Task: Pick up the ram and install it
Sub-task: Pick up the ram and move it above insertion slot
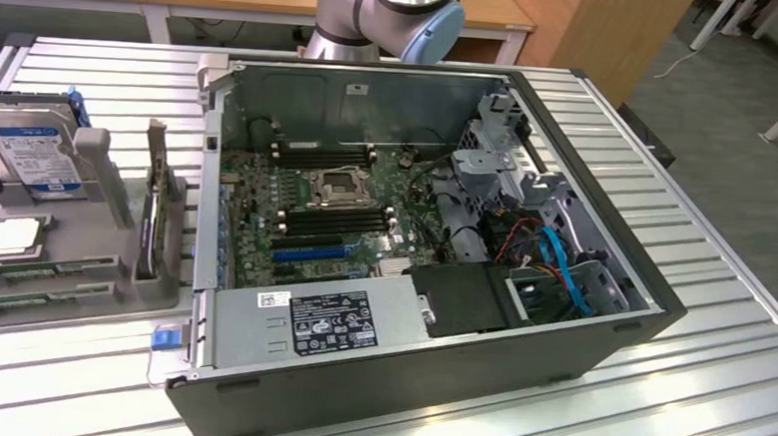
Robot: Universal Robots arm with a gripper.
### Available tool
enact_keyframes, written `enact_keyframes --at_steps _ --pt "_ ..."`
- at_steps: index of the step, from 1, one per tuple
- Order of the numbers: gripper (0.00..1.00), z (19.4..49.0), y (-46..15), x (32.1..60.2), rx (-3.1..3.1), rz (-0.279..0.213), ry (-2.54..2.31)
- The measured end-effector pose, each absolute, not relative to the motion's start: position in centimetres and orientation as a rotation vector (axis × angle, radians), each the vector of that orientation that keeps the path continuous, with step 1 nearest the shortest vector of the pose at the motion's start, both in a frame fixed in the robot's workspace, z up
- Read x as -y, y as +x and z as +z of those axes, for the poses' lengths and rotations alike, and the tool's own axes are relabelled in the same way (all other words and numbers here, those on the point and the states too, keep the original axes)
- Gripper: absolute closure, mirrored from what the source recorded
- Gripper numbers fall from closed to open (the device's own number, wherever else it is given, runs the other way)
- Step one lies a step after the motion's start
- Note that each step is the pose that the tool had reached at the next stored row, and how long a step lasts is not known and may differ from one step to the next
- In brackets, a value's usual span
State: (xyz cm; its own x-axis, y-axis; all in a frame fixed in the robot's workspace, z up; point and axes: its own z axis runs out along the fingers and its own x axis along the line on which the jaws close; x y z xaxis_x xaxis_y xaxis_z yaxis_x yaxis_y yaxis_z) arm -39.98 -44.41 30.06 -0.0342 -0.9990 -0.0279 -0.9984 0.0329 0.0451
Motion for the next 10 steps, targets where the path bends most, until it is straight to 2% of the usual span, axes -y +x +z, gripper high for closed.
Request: enact_keyframes --at_steps 10 --pt "0.71 29.54 -39.98 44.41 2.25 -0.081 2.175"
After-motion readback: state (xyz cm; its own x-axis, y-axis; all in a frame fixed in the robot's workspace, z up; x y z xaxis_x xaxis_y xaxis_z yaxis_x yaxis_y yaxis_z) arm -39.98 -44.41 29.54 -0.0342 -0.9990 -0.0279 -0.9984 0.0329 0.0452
